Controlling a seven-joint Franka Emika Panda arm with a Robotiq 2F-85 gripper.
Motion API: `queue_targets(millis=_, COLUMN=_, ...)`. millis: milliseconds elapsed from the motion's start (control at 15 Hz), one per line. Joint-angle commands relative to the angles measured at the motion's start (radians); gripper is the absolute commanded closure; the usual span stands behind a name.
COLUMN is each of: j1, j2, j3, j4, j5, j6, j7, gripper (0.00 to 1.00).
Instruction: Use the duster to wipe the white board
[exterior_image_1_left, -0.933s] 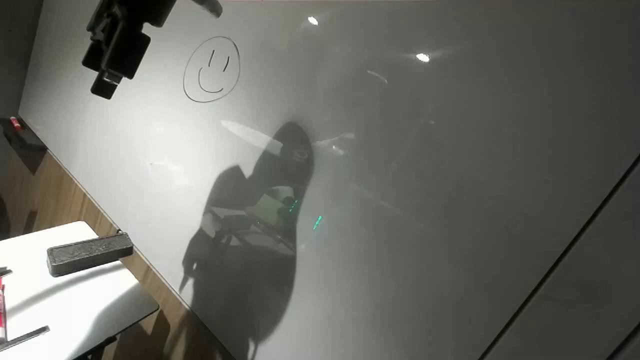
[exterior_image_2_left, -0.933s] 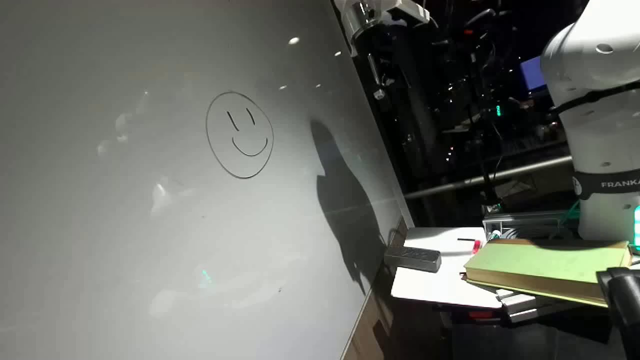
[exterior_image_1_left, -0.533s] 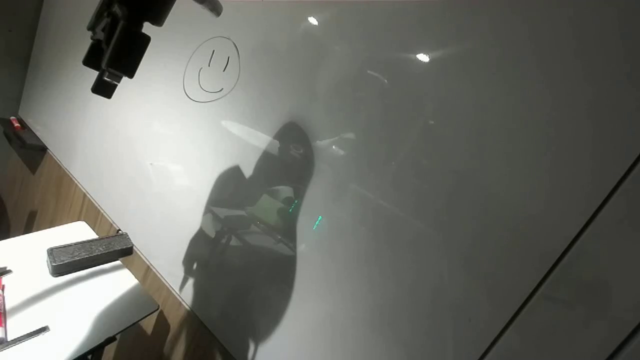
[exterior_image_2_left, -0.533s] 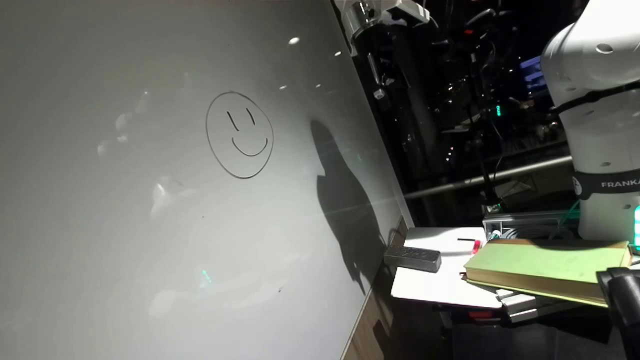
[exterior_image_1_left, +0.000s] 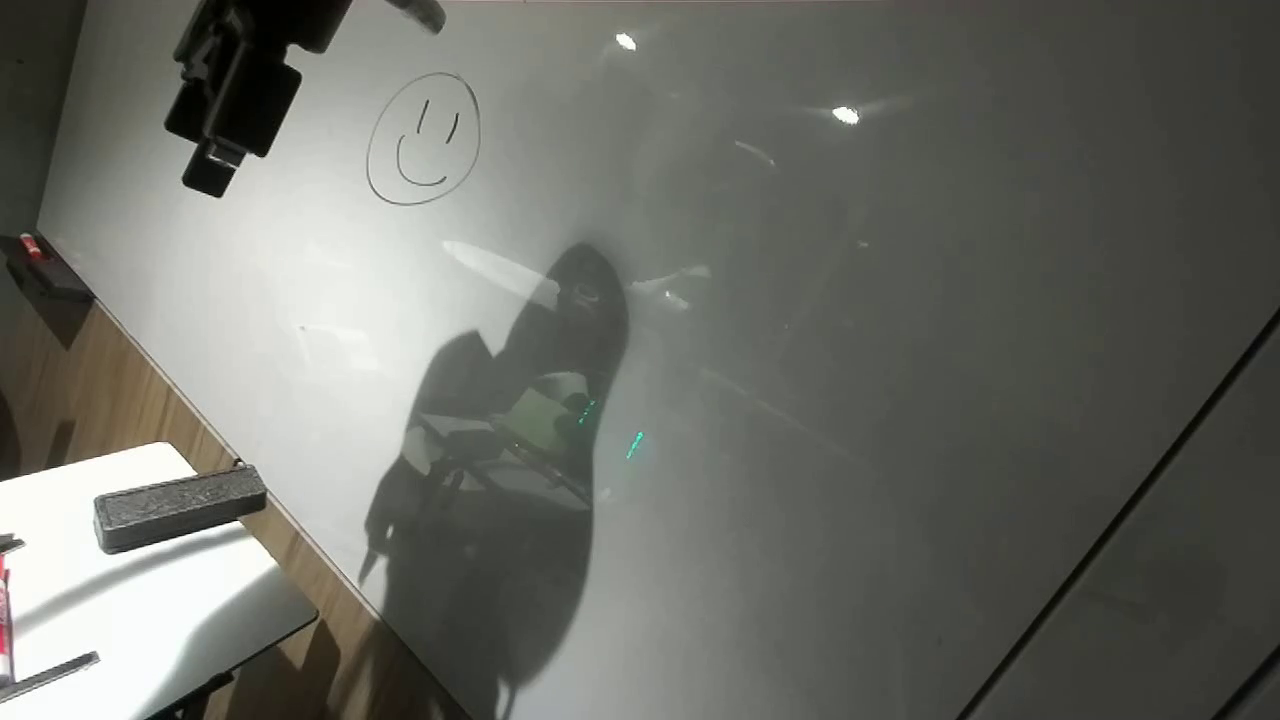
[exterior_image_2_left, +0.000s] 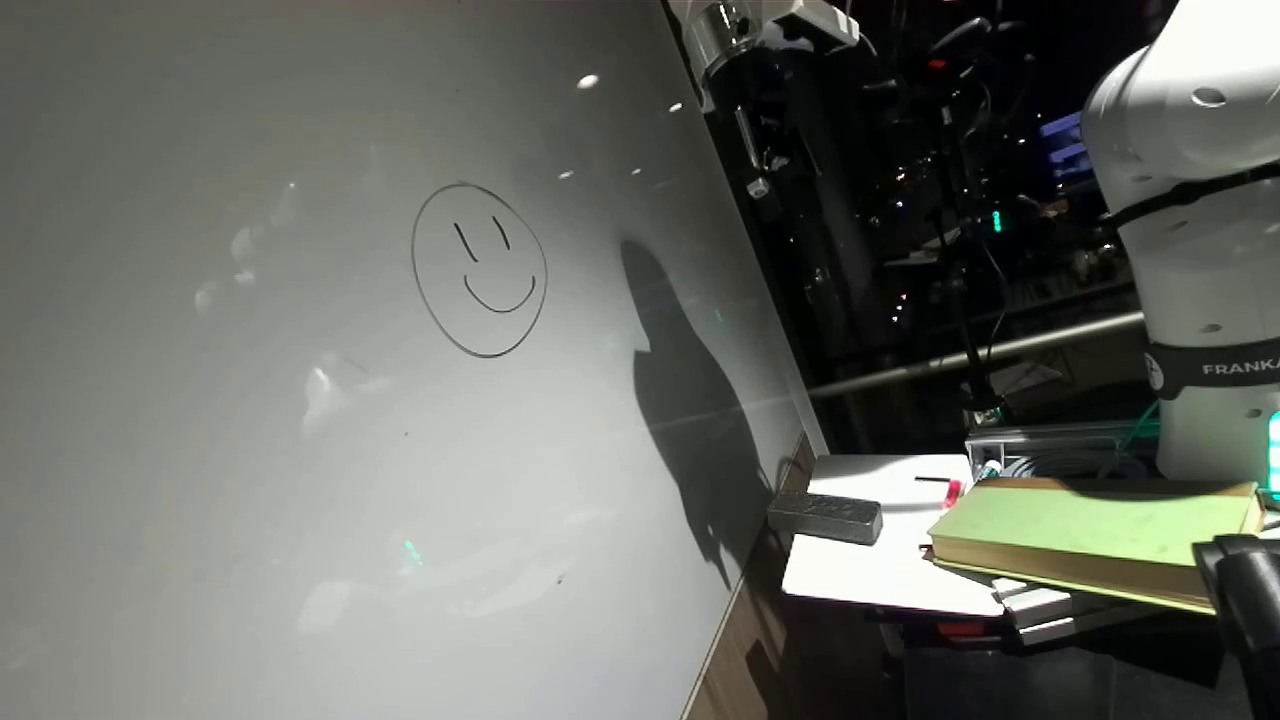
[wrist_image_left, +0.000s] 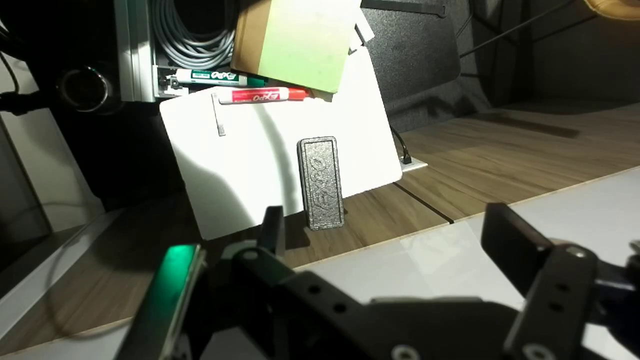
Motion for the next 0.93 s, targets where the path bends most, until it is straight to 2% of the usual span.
queue_targets(millis=0, j1=-0.018, j2=0.002, j3=0.013, j4=0.003, j5=0.008, j6=-0.004, j7=-0.010, gripper=0.00)
queue_targets(millis=733, j1=-0.018, j2=0.002, j3=0.013, j4=0.003, j5=0.008, j6=-0.004, j7=-0.010, gripper=0.00)
queue_targets(millis=867, j1=0.002, j2=-0.021, j3=0.043, j4=-0.025, j5=0.031, j6=0.026, j7=0.004, gripper=0.00)
